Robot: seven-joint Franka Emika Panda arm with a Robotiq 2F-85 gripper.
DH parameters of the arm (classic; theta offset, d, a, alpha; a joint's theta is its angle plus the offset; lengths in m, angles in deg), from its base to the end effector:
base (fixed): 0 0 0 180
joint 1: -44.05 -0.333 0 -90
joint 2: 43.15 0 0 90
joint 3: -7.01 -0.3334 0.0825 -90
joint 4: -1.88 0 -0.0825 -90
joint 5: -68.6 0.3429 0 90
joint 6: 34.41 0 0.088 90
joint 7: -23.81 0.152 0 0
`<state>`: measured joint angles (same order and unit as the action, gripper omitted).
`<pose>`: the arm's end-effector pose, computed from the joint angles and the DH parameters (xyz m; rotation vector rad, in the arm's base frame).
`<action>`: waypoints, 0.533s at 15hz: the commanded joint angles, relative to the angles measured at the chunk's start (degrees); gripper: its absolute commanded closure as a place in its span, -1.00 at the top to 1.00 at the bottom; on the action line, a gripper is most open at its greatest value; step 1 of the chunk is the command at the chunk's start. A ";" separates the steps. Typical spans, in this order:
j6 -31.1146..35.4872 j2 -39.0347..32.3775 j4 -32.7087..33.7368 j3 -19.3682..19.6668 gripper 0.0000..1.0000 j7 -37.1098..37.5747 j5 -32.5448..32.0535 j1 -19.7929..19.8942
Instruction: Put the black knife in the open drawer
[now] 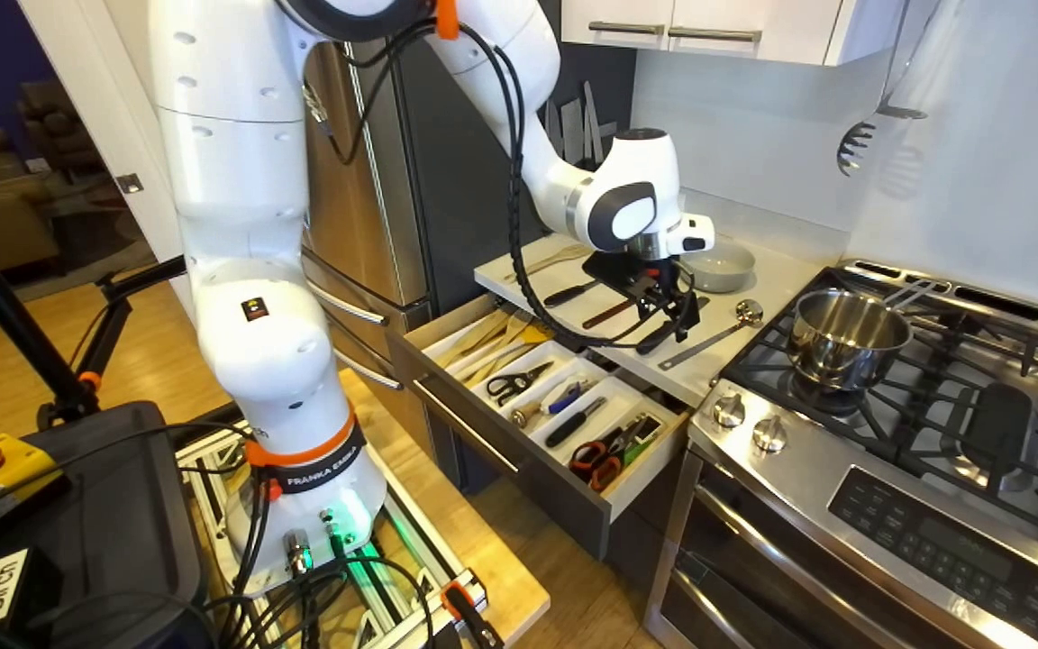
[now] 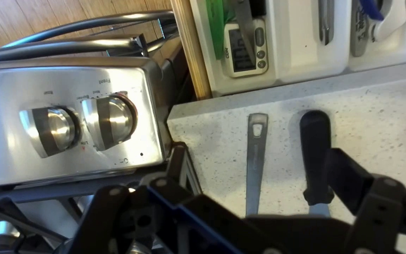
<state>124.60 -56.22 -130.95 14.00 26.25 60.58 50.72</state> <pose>0.5221 -0.1229 0.2740 3.0015 -0.2251 0.3302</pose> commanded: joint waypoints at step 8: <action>-3.17 -18.62 18.71 -5.59 1.00 -4.91 7.01 0.15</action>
<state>123.86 -71.54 -116.25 9.42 23.71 66.30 50.65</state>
